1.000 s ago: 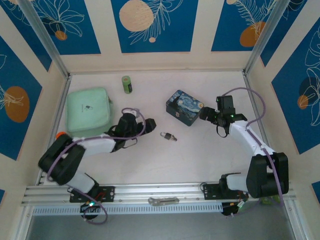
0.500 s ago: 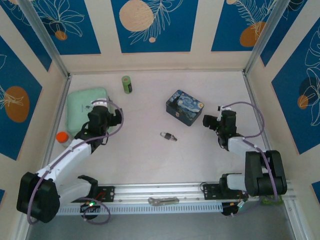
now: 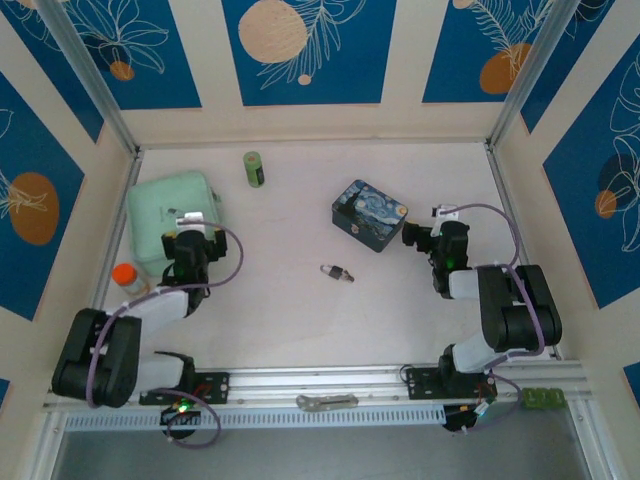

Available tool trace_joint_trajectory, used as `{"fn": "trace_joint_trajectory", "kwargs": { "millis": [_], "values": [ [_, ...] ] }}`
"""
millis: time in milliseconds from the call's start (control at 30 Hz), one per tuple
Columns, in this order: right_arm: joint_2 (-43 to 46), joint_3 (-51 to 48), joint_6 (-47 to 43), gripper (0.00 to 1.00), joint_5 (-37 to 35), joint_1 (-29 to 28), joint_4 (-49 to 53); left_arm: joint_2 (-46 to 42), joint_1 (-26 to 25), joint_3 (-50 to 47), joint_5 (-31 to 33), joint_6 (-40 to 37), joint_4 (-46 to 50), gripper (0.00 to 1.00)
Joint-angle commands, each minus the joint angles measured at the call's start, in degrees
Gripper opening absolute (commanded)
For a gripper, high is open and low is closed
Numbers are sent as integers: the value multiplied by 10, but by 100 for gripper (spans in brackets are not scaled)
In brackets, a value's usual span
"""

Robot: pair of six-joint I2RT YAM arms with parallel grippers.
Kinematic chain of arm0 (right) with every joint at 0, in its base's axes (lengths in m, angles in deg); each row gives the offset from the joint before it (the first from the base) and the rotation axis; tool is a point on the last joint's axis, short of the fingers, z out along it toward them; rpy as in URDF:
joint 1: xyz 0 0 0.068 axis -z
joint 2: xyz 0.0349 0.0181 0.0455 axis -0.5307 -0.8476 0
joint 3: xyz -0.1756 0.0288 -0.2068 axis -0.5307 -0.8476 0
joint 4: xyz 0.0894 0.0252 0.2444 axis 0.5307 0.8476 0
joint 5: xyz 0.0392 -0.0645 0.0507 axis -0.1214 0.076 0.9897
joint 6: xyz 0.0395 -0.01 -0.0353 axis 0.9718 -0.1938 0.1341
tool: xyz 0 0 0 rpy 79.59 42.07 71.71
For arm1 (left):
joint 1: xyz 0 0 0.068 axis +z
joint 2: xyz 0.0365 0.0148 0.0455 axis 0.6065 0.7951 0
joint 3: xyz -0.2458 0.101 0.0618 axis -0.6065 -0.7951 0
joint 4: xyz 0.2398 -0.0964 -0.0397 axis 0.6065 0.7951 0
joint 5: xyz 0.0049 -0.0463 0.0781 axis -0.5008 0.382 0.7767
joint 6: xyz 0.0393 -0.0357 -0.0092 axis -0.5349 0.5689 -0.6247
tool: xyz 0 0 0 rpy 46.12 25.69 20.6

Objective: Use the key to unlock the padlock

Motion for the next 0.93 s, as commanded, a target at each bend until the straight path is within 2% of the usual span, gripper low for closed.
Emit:
{"fn": "trace_joint_trajectory", "kwargs": {
  "millis": [0,133,333,567,900],
  "values": [
    [1,-1,-4,99,2,-3,-33,34,10,-22,-53,-48,-112,99],
    [-1,-2,-6,99,0,-5,-41,57,18,-31,-96,-75,-166,99],
    [0,-2,-6,99,0,-5,-38,183,27,-82,-112,-82,-395,99],
    [-1,-2,-7,99,1,-6,-39,167,31,-71,-106,-69,-350,99],
    [0,-2,-6,99,1,-5,-39,167,31,-66,-85,-65,-342,100]
  ]
}}
